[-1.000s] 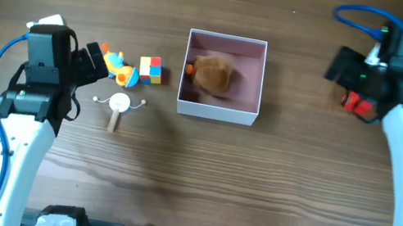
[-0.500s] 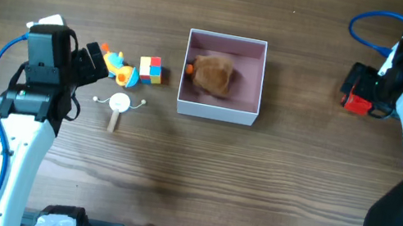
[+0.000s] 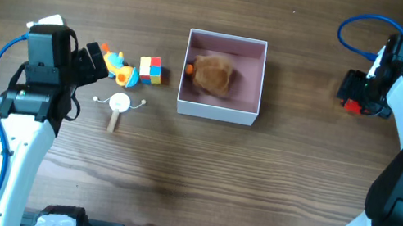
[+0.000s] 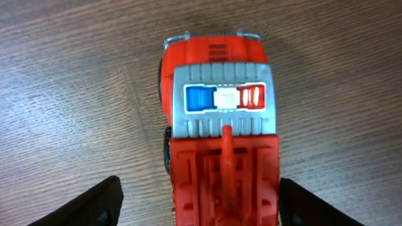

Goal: Pack container
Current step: 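Place the red fire truck in the box beside the plush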

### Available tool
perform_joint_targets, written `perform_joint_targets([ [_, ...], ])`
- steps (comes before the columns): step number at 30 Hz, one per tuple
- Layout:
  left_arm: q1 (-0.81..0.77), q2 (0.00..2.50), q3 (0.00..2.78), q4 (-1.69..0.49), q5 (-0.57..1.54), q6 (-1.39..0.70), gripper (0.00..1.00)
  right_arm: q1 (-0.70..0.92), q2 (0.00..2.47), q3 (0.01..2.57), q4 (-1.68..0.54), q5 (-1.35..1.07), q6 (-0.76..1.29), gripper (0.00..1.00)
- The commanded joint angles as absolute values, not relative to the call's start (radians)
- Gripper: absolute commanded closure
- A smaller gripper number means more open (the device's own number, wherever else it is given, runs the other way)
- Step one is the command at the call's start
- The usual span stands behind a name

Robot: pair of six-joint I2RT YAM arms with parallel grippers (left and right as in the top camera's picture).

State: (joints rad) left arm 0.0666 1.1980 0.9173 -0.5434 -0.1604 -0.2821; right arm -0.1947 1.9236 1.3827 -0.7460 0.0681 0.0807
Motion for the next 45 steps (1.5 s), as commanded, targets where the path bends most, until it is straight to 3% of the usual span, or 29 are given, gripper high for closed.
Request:
perform_joint_targets([
  [1, 0.065, 1.201, 0.935, -0.543, -0.170, -0.265, 0.00, -0.197, 1.961, 1.389, -0.745, 0.089, 0.078, 0.33],
  [5, 0.065, 1.201, 0.935, -0.543, -0.170, -0.265, 0.00, -0.197, 1.962, 1.389, -0.746, 0.090, 0.078, 0.48],
  [9, 0.065, 1.201, 0.935, -0.543, -0.170, -0.265, 0.00, -0.197, 1.962, 1.390, -0.749, 0.098, 0.078, 0.50],
  [19, 0.065, 1.201, 0.935, -0.543, -0.170, -0.265, 0.00, -0.191, 1.939, 1.390, -0.801, 0.120, 0.056, 0.68],
  [28, 0.065, 1.201, 0.935, -0.543, -0.170, -0.265, 0.00, -0.148, 1.785, 1.401, -0.813, 0.053, 0.081, 0.68],
  [38, 0.065, 1.201, 0.935, -0.543, -0.170, -0.265, 0.00, 0.165, 1.506, 1.481, -0.929, 0.014, 0.204, 0.73],
  [45, 0.065, 1.201, 0.935, -0.543, -0.170, -0.265, 0.00, 0.427, 1.474, 1.481, -0.898, 0.094, 0.361, 0.77],
])
